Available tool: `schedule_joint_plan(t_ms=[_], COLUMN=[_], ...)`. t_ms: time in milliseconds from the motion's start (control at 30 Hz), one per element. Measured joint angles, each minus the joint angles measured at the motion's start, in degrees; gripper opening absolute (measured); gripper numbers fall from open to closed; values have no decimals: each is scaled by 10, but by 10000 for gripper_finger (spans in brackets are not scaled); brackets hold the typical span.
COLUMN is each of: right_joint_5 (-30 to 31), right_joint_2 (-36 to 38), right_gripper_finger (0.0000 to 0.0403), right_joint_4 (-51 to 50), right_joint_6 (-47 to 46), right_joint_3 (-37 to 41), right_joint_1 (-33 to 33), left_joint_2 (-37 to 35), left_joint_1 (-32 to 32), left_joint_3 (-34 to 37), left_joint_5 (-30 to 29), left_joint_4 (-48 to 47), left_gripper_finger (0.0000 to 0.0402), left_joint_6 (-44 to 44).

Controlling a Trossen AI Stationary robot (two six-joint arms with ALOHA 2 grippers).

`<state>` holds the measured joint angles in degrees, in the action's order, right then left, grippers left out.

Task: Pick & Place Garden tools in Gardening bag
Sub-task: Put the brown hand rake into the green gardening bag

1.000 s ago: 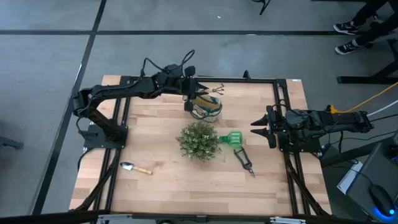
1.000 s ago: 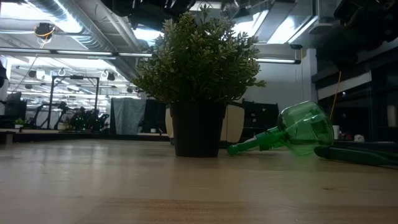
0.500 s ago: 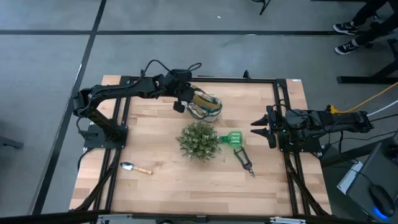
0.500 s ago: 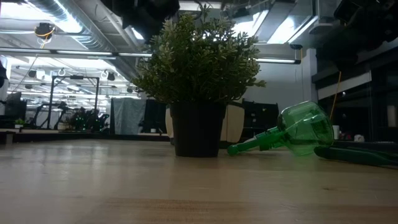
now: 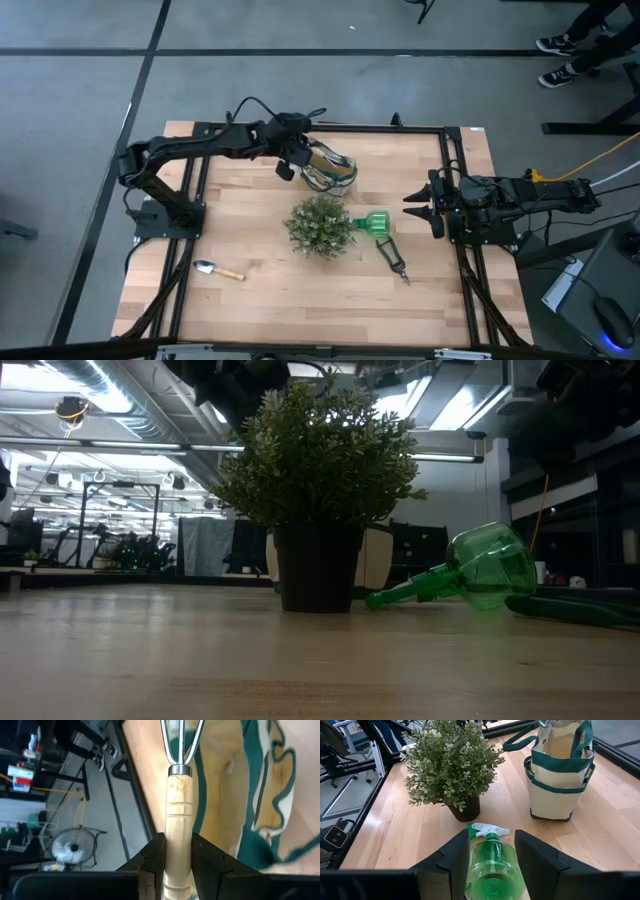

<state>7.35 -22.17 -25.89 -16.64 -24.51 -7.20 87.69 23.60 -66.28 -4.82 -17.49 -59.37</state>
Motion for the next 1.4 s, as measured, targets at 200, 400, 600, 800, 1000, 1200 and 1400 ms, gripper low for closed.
schedule_joint_plan(t_ms=[200,400,600,800,1000,1200,1400], right_joint_5=[0,0,0,0,0,0,0], right_joint_2=[0,0,0,0,0,0,0], right_gripper_finger=[160,160,160,160,160,160,160], right_joint_4=[0,0,0,0,0,0,0], right_joint_6=[0,0,0,0,0,0,0], right_joint_3=[0,0,0,0,0,0,0], right_joint_1=[0,0,0,0,0,0,0], left_joint_2=[28,55,63,63,63,63,64], left_joint_1=[-12,-18,-18,-18,-18,-18,-18], left_joint_3=[0,1,1,1,1,1,1], left_joint_5=[14,13,13,13,-5,-7,-7], left_joint_4=[29,38,58,74,74,74,74], left_gripper_finger=[68,71,81,82,87,88,88], left_joint_6=[0,1,1,1,1,7,45])
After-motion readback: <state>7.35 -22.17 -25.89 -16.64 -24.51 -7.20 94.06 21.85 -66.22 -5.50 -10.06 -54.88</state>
